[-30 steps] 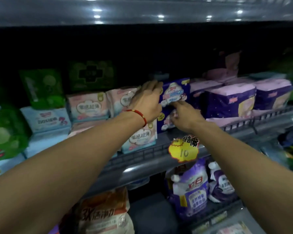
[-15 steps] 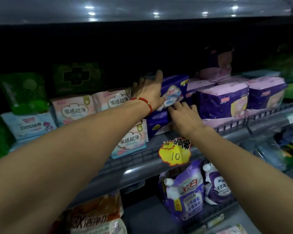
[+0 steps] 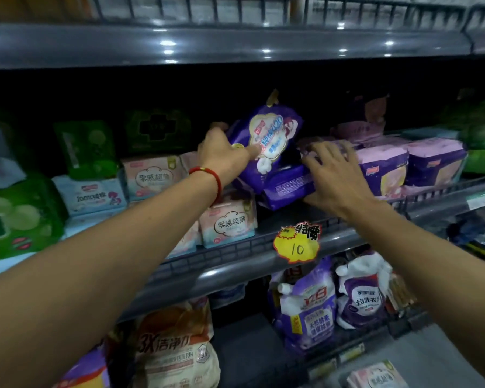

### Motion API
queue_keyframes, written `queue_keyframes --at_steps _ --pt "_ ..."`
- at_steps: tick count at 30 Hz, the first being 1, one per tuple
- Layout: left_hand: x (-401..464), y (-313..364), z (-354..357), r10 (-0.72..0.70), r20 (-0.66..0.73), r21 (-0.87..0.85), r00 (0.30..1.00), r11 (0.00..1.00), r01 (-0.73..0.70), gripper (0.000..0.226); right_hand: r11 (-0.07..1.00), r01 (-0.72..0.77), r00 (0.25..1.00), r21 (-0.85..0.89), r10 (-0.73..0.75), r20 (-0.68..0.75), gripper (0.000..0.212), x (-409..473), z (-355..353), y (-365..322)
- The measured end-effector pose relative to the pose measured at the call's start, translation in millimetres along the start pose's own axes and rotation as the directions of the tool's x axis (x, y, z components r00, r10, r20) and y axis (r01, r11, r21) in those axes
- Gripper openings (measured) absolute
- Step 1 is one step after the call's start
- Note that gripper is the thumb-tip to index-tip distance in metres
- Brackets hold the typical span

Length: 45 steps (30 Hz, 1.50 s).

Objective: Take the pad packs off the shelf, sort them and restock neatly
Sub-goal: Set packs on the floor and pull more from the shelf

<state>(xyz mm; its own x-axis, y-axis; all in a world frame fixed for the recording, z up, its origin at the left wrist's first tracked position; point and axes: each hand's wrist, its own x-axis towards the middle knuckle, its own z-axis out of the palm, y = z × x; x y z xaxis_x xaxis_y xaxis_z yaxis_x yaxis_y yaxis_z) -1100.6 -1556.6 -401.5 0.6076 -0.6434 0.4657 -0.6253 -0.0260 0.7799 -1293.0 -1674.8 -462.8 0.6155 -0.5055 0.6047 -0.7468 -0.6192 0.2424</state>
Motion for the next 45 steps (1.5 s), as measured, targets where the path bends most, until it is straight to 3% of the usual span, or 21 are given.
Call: queue_keyframes --at_steps 2,7,10,13,17,20,25,28,31,33,38,45 --pt "-12 0 -20 -0.109 0.036 -0.156 0.993 0.981 0.113 0.076 0.998 0.066 0.997 -0.009 -0.066 -0.038 0.085 -10 -19 2" --pt "-70 -13 -86 -0.275 0.291 -0.494 0.917 0.777 0.390 0.024 0.982 0.138 0.990 0.127 -0.138 -0.005 0.089 -55 -68 -16" --pt "-120 -42 -128 -0.294 0.463 -0.525 0.836 0.669 0.526 0.036 0.908 0.096 0.971 0.407 -0.175 0.161 0.081 -94 -86 -45" --pt "-182 -83 -164 -0.362 0.525 -0.493 0.770 0.608 0.622 0.048 0.808 0.009 0.893 0.589 -0.272 0.359 0.065 -135 -85 -84" --pt "-266 -146 -195 -0.487 0.527 -0.446 0.696 0.539 0.714 0.021 0.723 -0.106 0.694 0.682 -0.437 0.572 0.054 -192 -49 -141" --pt "-319 -196 -209 -0.652 0.547 -0.369 0.526 0.375 0.850 0.024 0.712 -0.207 0.513 0.671 -0.505 0.694 0.054 -233 -5 -188" --pt "-395 -298 -201 -0.814 0.579 -0.018 0.040 0.036 0.999 0.034 0.765 -0.379 0.143 0.520 -0.507 0.850 0.060 -273 68 -244" --pt "-433 -353 -180 -0.853 0.511 0.075 -0.107 -0.080 0.994 0.038 0.764 -0.486 0.076 0.425 -0.447 0.891 0.062 -293 98 -259" --pt "-453 -398 -160 -0.886 0.454 0.034 -0.098 -0.093 0.995 0.054 0.703 -0.613 0.034 0.360 -0.432 0.901 0.064 -314 119 -272" --pt "-458 -417 -149 -0.909 0.413 0.006 -0.059 -0.062 0.998 0.049 0.642 -0.696 -0.009 0.320 -0.454 0.891 0.067 -325 128 -279" --pt "-471 -440 -114 -0.899 0.437 -0.128 -0.039 -0.105 0.986 0.040 0.531 -0.823 -0.092 0.202 -0.476 0.874 0.051 -344 136 -282" --pt "-485 -450 -85 -0.918 0.386 -0.089 0.095 0.065 0.994 0.021 0.290 -0.954 -0.081 0.077 -0.495 0.865 0.040 -359 137 -307"
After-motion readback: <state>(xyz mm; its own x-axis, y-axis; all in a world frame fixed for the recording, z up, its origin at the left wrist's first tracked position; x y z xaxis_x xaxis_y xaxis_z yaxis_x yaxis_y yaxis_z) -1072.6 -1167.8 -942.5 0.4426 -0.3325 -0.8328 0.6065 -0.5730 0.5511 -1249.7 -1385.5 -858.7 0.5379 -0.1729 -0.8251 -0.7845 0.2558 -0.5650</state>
